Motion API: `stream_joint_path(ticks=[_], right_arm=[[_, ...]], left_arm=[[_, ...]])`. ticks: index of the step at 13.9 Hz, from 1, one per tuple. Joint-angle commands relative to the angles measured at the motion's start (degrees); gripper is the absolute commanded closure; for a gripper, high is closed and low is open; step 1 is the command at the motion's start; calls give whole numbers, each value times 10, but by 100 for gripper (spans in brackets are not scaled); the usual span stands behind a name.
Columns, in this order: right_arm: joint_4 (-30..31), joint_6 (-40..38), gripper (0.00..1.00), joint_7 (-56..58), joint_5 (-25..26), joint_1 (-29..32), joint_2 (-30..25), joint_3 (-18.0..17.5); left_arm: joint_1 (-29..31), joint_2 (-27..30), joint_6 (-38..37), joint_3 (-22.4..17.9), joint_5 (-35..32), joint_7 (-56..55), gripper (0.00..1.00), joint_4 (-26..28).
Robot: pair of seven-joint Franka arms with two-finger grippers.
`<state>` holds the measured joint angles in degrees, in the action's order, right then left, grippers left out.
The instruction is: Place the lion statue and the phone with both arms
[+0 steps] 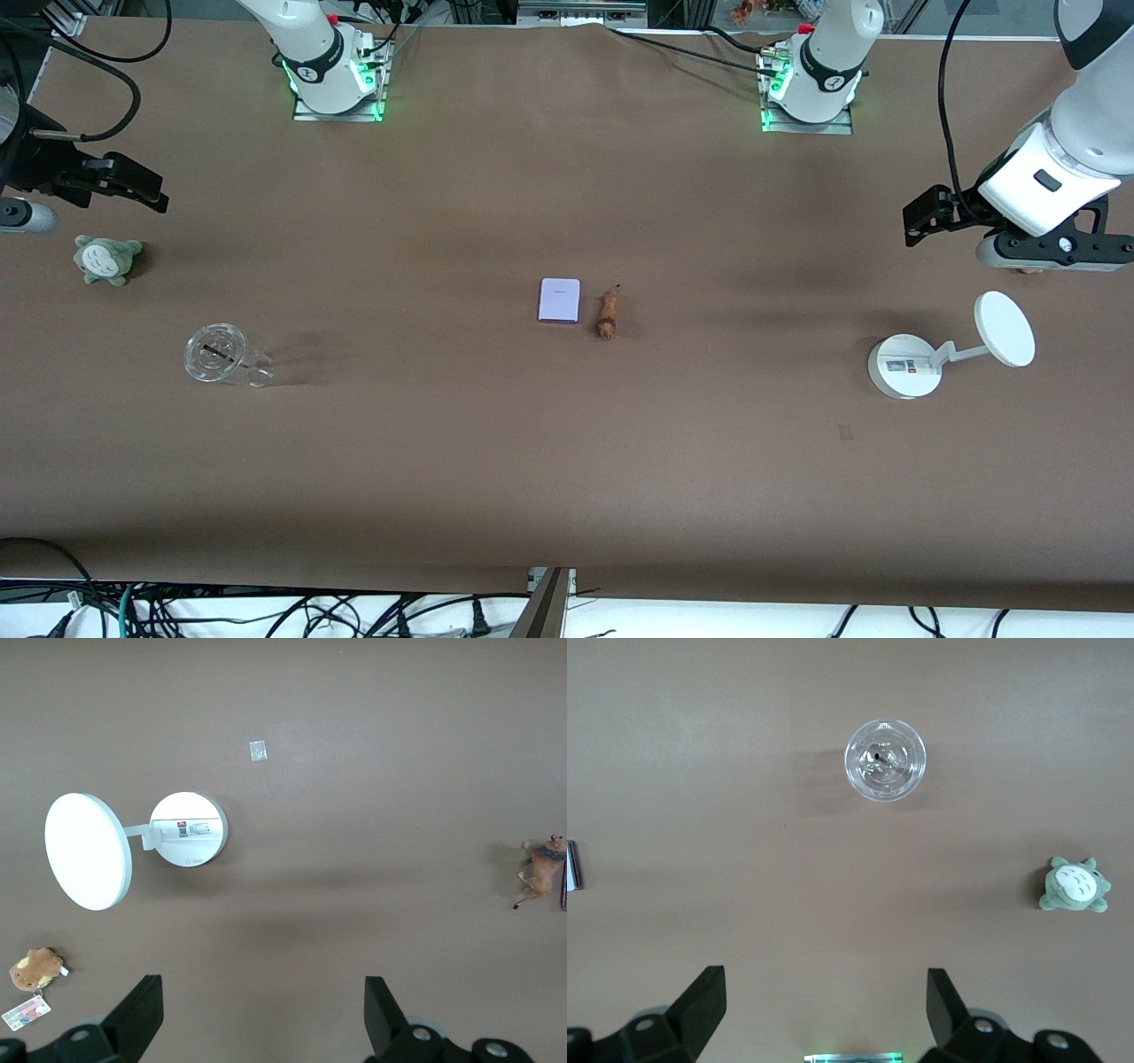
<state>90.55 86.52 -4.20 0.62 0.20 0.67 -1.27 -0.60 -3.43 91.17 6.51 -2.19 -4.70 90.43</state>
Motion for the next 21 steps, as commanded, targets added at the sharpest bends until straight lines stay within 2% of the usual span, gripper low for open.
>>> stream_joint_path(ticks=[1, 17, 21], right_arm=[[-15, -14, 0, 2, 4, 5, 6, -2], [-16, -9, 0, 2, 2, 5, 9, -2], [-19, -5, 0, -5, -3, 0, 26, -4]], left_arm=[[-1, -8, -9, 1, -3, 9, 0, -17], [-1, -7, -13, 1, -3, 10, 0, -17], [-1, -7, -14, 1, -3, 10, 0, -17]])
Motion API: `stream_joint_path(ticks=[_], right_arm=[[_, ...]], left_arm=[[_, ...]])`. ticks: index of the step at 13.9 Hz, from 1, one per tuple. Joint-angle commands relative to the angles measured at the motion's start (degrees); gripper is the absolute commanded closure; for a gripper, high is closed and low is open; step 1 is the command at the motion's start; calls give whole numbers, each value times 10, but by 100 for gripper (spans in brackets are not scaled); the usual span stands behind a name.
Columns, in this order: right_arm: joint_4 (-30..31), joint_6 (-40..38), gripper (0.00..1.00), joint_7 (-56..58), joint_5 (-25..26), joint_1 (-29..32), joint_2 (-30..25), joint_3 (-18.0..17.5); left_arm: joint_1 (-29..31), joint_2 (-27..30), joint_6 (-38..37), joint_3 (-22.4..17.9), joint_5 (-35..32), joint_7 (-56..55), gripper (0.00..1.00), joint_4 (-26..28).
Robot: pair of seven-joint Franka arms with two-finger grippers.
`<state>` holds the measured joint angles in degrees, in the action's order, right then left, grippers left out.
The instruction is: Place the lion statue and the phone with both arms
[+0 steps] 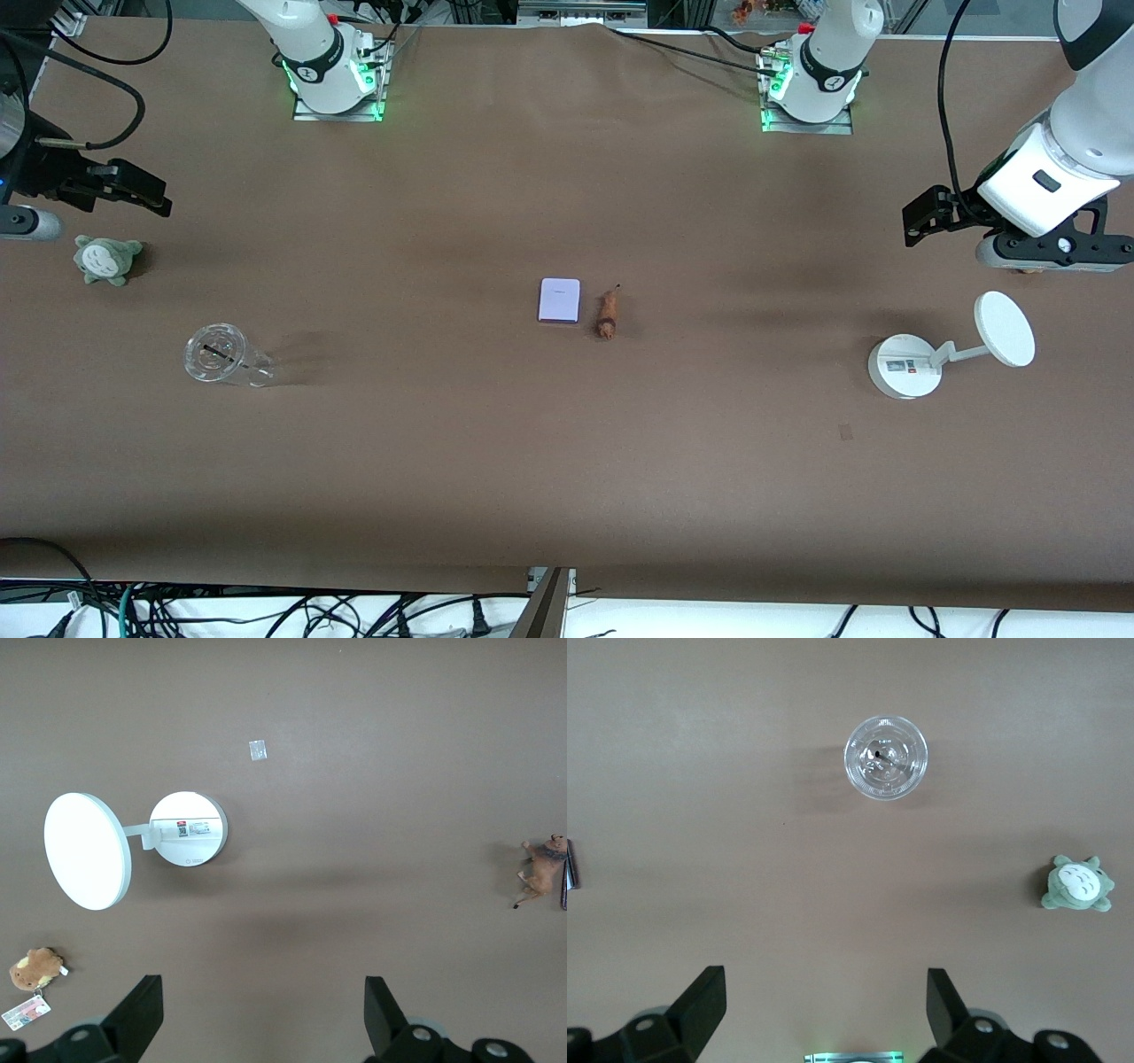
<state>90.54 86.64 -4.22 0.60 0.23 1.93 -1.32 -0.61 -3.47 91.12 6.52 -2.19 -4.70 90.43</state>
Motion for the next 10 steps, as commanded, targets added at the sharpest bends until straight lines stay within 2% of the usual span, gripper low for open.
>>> stream_joint_path(ticks=[1, 5, 10], right_arm=[[-19, -4, 0, -6, -4, -1, 16, -5], [-19, -3, 0, -3, -2, -1, 28, -8], [-19, -3, 0, -3, -1, -5, 43, -8]], left_arm=[[-1, -7, -14, 1, -3, 10, 0, -17], [-20, -24, -15, 6, 2, 9, 0, -13], [-73, -120, 15, 17, 45, -15, 0, -16]])
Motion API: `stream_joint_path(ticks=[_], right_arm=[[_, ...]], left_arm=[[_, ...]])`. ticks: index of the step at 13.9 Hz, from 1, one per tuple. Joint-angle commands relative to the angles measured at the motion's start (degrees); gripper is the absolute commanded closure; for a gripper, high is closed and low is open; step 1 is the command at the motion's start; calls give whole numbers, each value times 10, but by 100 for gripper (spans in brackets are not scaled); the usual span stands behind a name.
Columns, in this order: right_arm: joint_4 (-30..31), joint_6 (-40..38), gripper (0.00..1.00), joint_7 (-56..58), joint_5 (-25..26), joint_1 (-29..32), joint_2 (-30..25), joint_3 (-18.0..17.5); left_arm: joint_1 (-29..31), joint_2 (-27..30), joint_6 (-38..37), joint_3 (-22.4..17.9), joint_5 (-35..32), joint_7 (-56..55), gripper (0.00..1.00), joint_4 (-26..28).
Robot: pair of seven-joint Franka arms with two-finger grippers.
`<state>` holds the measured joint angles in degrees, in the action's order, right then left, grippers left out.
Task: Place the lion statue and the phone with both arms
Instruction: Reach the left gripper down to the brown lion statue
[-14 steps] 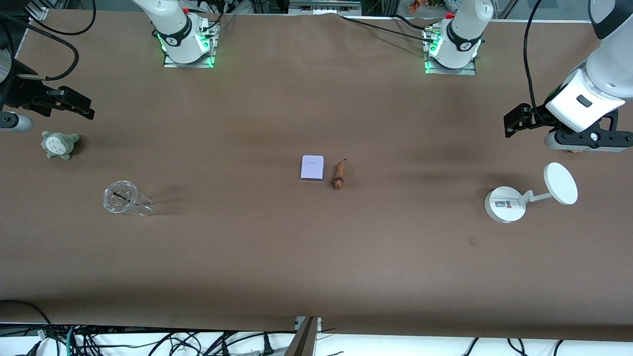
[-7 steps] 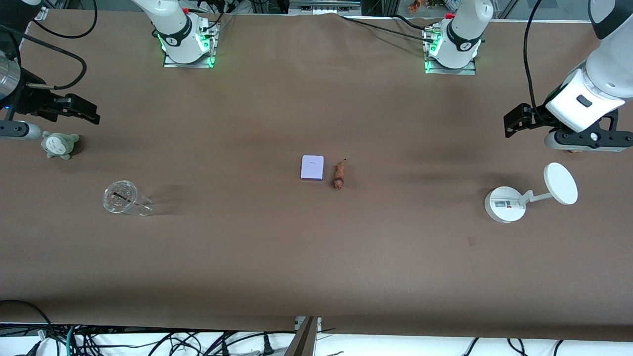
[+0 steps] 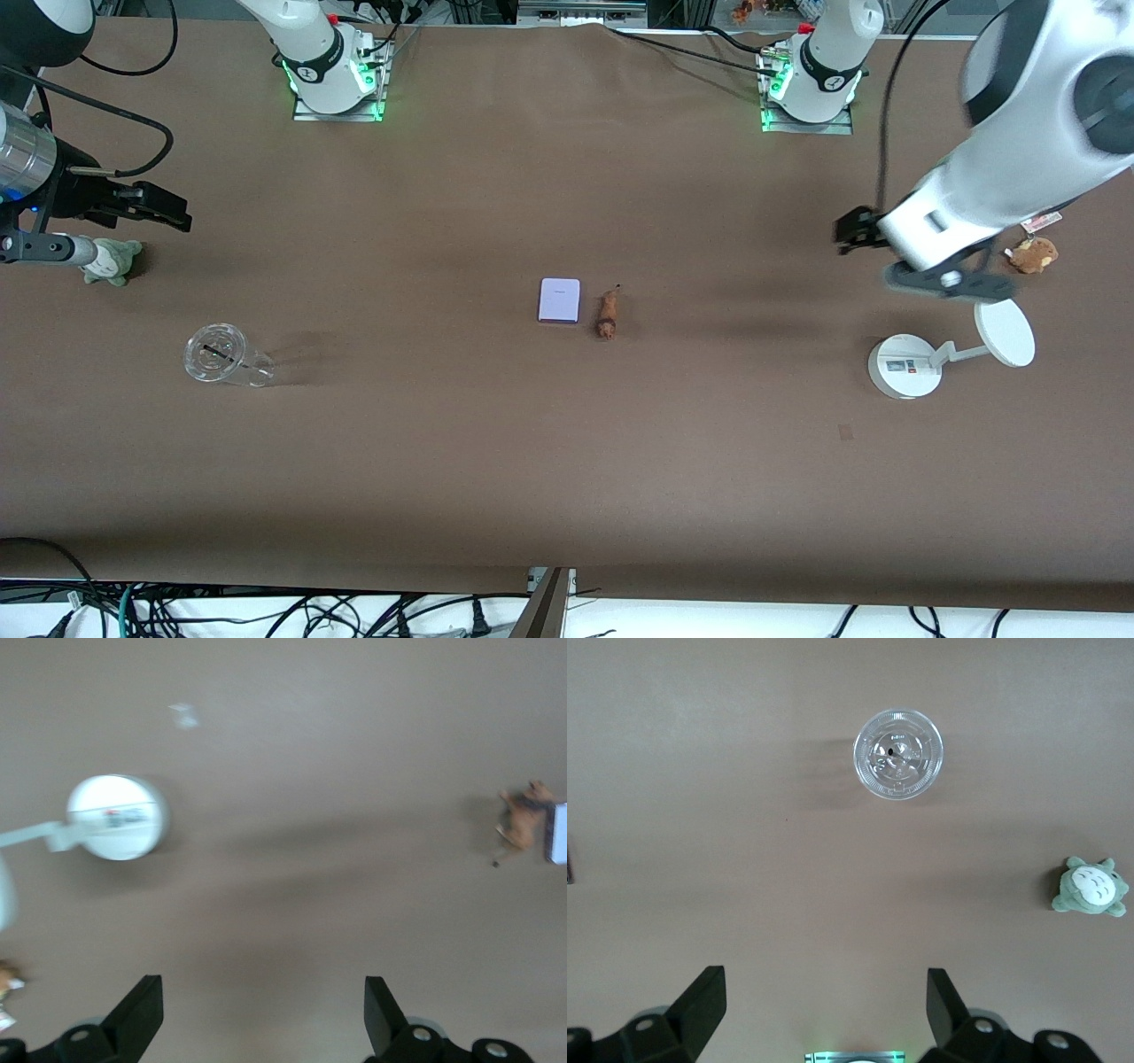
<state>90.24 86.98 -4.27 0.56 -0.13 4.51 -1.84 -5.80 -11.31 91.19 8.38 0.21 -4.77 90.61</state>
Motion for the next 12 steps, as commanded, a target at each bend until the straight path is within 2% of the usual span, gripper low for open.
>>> stream_joint_path(ticks=[1, 5, 8, 10, 12], right_arm=[[-16, -6, 0, -2, -1, -2, 19, -3], [-16, -8, 0, -3, -3, -1, 22, -3], [-16, -8, 0, -1, -1, -1, 26, -3], [-16, -8, 0, -1, 1, -1, 36, -3], [-16, -7, 0, 0, 2, -1, 43, -3]], left_arm=[[-37, -58, 45, -2, 22, -43, 0, -11], [-140, -144, 171, -2, 22, -178, 0, -12], [-197, -222, 300, -2, 22, -200, 0, -11], [-224, -254, 353, -2, 20, -205, 0, -13], [-245, -272, 377, -3, 15, -205, 0, -11]])
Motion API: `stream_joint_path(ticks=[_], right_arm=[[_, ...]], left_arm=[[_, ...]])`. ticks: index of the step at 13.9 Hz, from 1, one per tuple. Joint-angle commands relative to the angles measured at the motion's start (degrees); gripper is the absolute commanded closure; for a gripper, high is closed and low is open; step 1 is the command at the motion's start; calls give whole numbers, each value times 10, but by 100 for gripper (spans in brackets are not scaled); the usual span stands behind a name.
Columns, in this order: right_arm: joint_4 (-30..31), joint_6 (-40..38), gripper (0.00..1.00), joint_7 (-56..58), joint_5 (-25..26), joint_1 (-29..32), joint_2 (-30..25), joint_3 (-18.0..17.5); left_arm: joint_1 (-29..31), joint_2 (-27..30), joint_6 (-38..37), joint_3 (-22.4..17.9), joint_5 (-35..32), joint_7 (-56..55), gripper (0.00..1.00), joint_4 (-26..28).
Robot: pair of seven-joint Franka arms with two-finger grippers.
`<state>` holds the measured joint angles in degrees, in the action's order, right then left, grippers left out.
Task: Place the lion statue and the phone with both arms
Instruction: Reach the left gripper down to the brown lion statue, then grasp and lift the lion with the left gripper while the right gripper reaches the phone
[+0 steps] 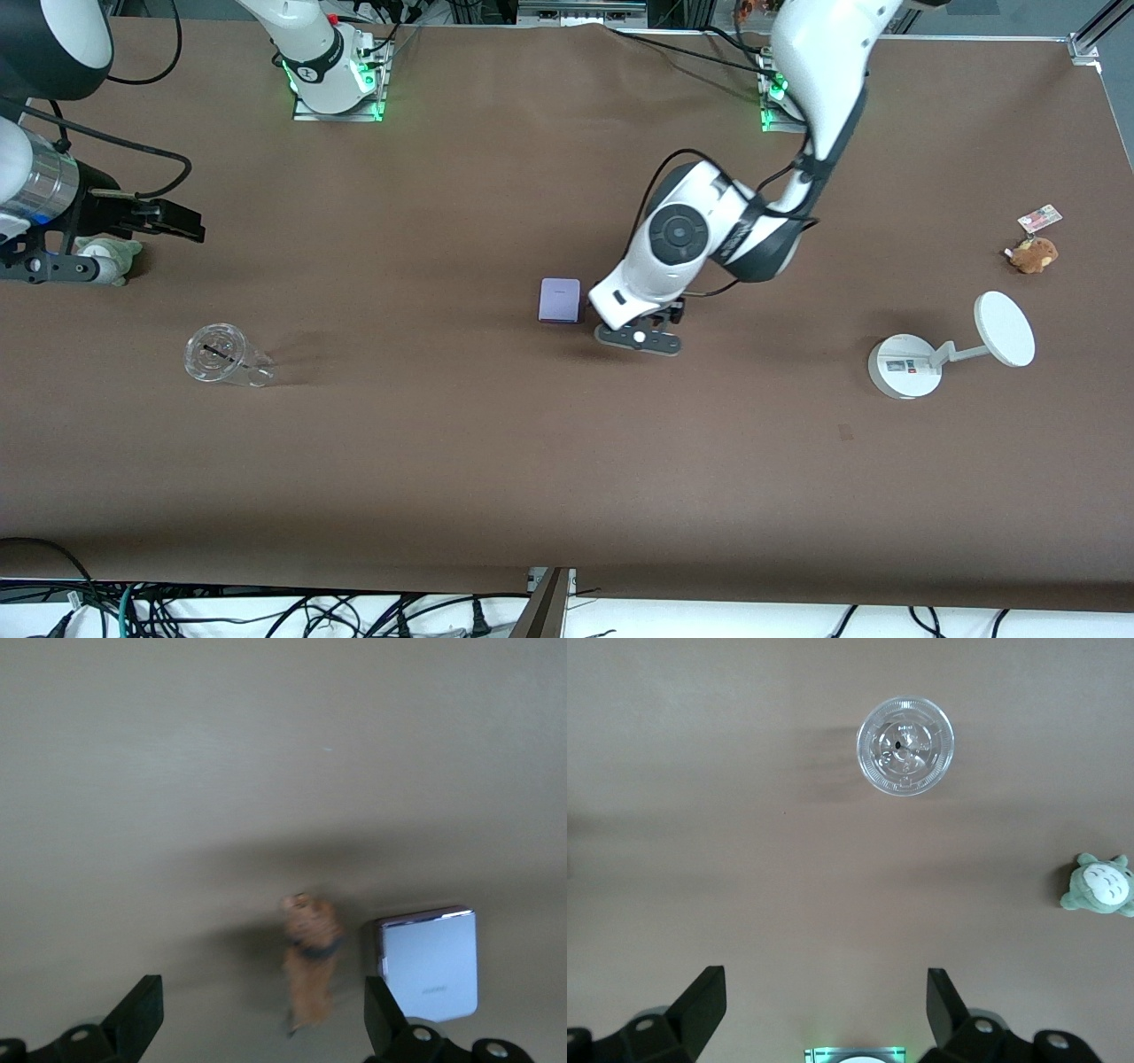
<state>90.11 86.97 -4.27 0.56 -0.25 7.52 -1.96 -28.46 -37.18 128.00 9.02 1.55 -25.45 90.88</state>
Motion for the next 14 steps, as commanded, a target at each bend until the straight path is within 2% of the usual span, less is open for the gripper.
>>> stream_joint_path(ticks=[1, 6, 7, 8, 9, 10, 14], right_arm=[[-14, -7, 0, -2, 1, 0, 14, -1], [-14, 17, 0, -11, -2, -8, 21, -1], [-14, 20, 0, -12, -2, -11, 22, -2], [-14, 26, 0, -12, -2, -14, 22, -2], [-14, 35, 0, -14, -3, -18, 27, -1], [-14, 46, 0, -14, -3, -23, 34, -2], [-14, 124, 0, -76, -3, -76, 86, -2]], left_arm=[[-22, -22, 9, -9, 1, 2, 0, -13], [-30, -57, 45, -9, -1, 3, 0, -13], [-31, -59, 47, -9, -1, 3, 15, -12], [-31, -60, 46, -9, -1, 4, 46, -12], [-31, -60, 45, -9, -1, 4, 66, -12], [-31, -60, 44, -9, -1, 6, 78, -12], [-25, -48, -3, -15, -1, 8, 90, -14]])
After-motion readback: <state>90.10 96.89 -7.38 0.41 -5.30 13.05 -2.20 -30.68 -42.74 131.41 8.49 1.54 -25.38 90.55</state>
